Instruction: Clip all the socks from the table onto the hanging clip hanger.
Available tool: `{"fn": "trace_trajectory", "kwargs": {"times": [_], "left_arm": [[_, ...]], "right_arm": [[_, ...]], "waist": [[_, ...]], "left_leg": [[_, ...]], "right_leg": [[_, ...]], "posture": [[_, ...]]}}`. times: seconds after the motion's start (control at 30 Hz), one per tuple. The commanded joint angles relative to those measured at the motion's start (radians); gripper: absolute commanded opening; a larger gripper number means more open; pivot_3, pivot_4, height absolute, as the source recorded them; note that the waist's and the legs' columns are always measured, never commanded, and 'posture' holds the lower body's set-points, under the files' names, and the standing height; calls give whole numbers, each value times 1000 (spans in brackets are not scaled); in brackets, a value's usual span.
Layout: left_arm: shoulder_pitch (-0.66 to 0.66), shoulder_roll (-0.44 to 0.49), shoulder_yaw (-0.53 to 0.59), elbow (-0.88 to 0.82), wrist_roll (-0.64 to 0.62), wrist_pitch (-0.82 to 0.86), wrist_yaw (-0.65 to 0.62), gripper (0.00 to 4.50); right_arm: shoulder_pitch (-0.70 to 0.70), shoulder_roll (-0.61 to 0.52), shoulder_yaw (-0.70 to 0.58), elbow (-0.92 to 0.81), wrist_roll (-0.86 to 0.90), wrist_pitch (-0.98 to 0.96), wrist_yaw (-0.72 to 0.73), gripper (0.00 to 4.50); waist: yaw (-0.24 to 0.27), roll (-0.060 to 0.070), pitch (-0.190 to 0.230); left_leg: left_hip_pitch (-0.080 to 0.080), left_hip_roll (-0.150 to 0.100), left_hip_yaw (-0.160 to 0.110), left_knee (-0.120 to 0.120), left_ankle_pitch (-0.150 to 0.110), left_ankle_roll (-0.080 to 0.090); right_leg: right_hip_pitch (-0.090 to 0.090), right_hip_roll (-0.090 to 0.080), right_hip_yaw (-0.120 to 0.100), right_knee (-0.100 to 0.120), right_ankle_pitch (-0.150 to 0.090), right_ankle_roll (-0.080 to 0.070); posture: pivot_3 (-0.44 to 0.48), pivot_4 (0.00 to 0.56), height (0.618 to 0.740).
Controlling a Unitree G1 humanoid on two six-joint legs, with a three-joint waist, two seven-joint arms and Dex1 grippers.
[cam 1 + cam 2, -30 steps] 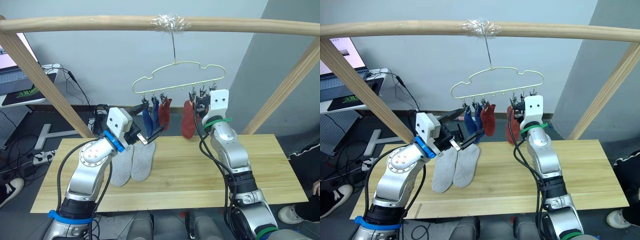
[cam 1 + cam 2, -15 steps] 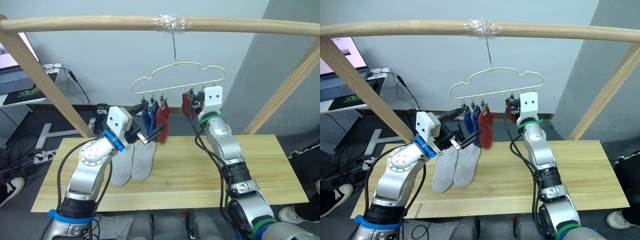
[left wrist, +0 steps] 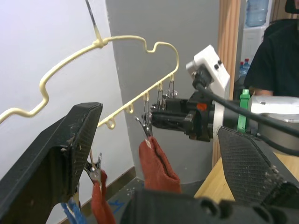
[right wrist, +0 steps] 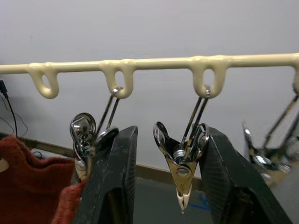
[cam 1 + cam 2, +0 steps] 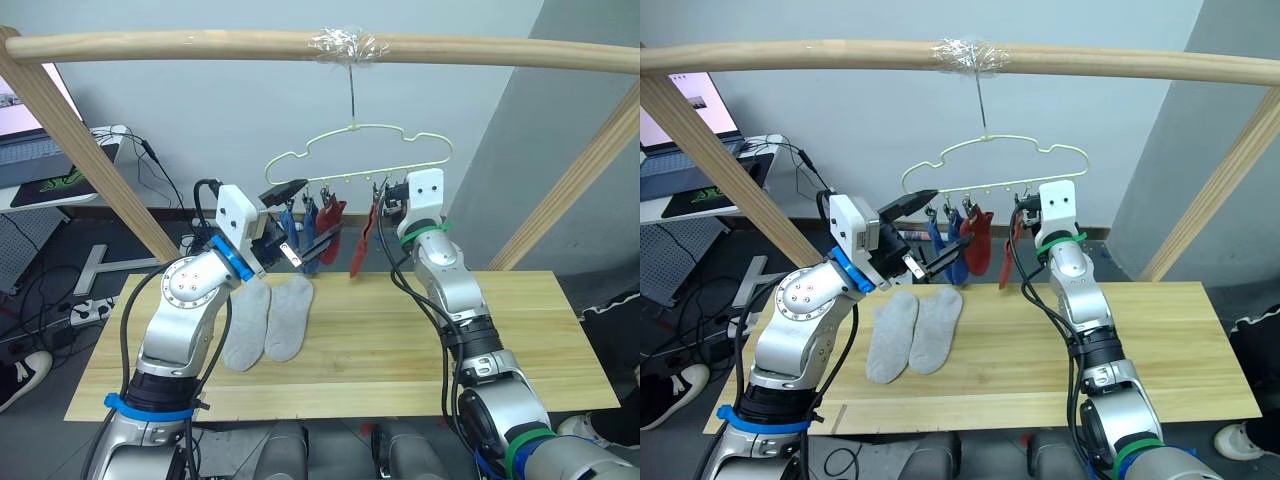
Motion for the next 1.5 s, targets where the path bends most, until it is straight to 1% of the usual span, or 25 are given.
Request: {"fn": "trace_trajectory", "kwargs": {"times": [0.03, 0.1, 0.9, 0.97, 1.07, 1.17, 1.3, 1.37, 1.43, 1.5], "left_arm": [[-10, -2, 13, -42, -17, -1, 0, 4500], [-18, 2, 7, -38, -9, -29, -18, 4500], [-7, -14, 4, -69, -11, -14, -5, 4500], [-6, -12, 6, -65, -10, -15, -6, 4500], [-11, -14, 6, -59, -7, -15, -5, 4500], [-9, -18, 3, -61, -6, -15, -1, 4500], [14, -21, -7, -71, -6, 3, 0, 4500], [45, -5, -29, -72, 3, 37, -16, 4500], [101, 21, -49, -50, 31, 104, -10, 4500], [152, 33, -45, -7, 52, 180, 30, 4500]], "right_arm": [[-20, 2, -3, -27, -8, -27, 4, 1918], [-26, 4, -3, -19, -9, -31, 5, 1918], [-43, 5, -24, -6, -16, -33, 9, 1918], [-43, 4, -26, -4, -14, -32, 11, 1528], [-42, 1, -28, -1, -14, -30, 12, 653], [-37, -3, -29, -6, -13, -28, 13, 37], [-29, -16, -35, -21, -7, -22, 25, 12], [-24, -25, -53, -45, 20, 6, 46, 12], [-16, -48, -52, -88, 57, 79, 117, 12], [-4, -75, -45, -153, 101, 182, 192, 12]], "waist": [[0, 0, 0], [0, 0, 0], [1, 0, 0], [1, 0, 0], [1, 0, 0], [1, 0, 0], [1, 0, 0], [1, 0, 0], [0, 0, 0], [0, 0, 0]], "left_leg": [[0, 0, 0, 0, 0, 0], [0, 0, 0, 0, 0, 0], [0, 0, 0, 0, 0, 0], [0, 0, 0, 0, 0, 0], [0, 0, 0, 0, 0, 0], [0, 0, 0, 0, 0, 0], [0, 0, 0, 0, 0, 0], [0, 0, 0, 0, 0, 0], [0, 0, 0, 0, 0, 0], [1, 0, 0, 0, 0, 0]], "right_leg": [[0, 0, 0, 0, 0, 0], [0, 0, 0, 0, 0, 0], [0, 0, 0, 0, 0, 0], [0, 0, 0, 0, 0, 0], [0, 0, 0, 0, 0, 0], [0, 0, 0, 0, 0, 0], [0, 0, 0, 0, 0, 0], [0, 0, 0, 0, 0, 0], [0, 0, 0, 0, 0, 0], [0, 0, 0, 0, 0, 0]], "posture": [[215, 146, 740], [215, 146, 740], [224, 141, 740], [217, 143, 740], [216, 145, 740], [216, 145, 740], [212, 142, 740], [204, 148, 740], [198, 155, 740], [181, 171, 740]]}}
